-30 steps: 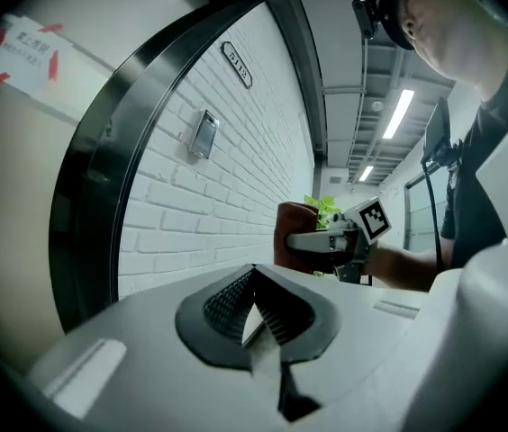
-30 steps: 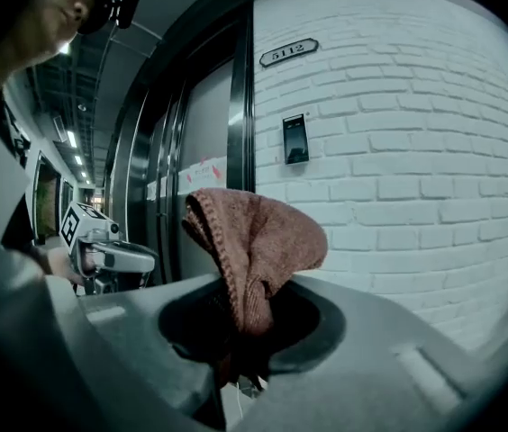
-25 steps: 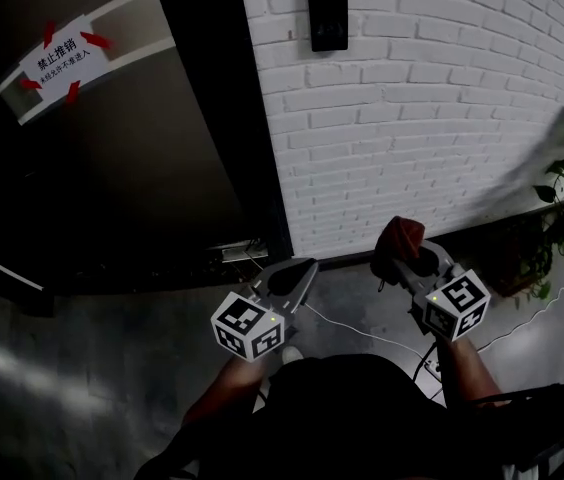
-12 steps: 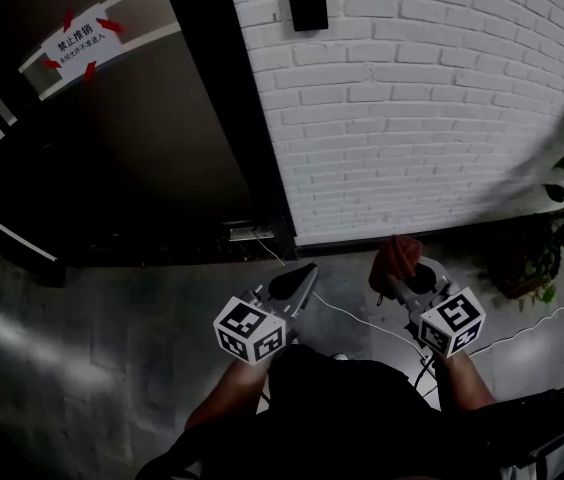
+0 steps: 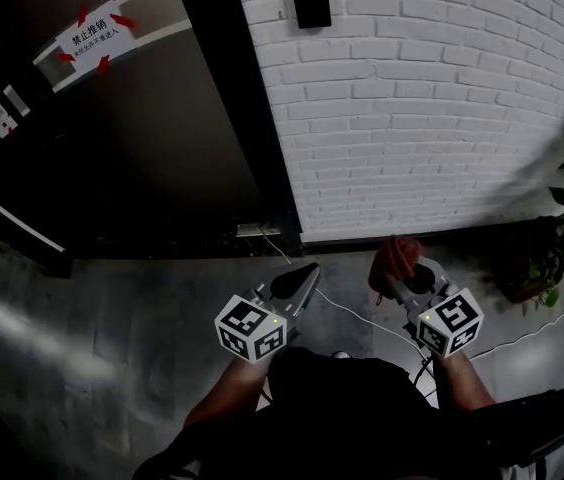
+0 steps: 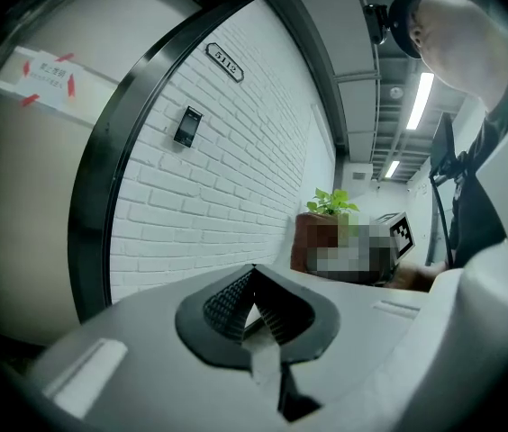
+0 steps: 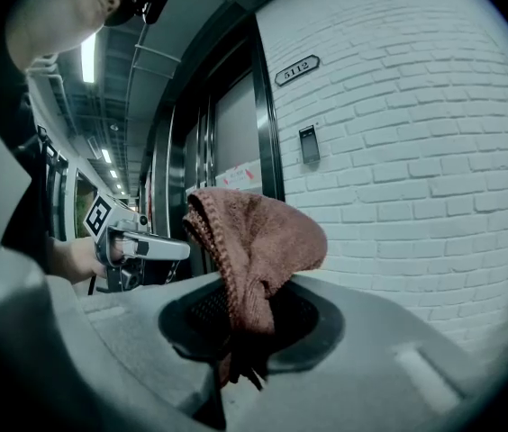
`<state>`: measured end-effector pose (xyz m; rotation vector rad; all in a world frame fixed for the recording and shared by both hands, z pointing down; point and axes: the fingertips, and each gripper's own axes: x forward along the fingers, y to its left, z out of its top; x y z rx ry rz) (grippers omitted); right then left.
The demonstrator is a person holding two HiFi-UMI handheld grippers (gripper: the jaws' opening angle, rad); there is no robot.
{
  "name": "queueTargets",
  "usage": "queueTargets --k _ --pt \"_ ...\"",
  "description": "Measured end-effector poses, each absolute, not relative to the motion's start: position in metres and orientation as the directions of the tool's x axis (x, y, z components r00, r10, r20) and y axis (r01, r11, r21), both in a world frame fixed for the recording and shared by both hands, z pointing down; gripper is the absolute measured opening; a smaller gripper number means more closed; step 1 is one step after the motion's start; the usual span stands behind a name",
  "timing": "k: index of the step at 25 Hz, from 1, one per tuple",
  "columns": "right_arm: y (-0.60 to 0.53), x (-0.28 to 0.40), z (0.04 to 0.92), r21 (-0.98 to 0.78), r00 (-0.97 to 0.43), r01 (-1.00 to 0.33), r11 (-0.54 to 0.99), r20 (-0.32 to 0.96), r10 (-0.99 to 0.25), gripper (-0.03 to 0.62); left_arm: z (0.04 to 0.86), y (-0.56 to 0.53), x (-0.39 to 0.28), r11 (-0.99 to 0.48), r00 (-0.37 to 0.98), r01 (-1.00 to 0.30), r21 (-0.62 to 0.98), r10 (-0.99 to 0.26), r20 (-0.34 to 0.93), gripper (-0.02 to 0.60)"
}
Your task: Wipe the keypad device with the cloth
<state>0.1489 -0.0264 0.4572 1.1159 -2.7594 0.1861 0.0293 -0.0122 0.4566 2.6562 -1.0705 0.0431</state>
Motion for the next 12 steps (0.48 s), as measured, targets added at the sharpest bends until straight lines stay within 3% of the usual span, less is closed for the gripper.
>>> queueTargets --k 12 --pt "-0.0170 0.1533 0.4568 -0.052 -0.705 -0.703 0.709 0.183 -0.686 0.066 0.4565 -0.0059 0.0285 -0.682 0.717 -0.695 0.226 -0.683 0.142 0.017"
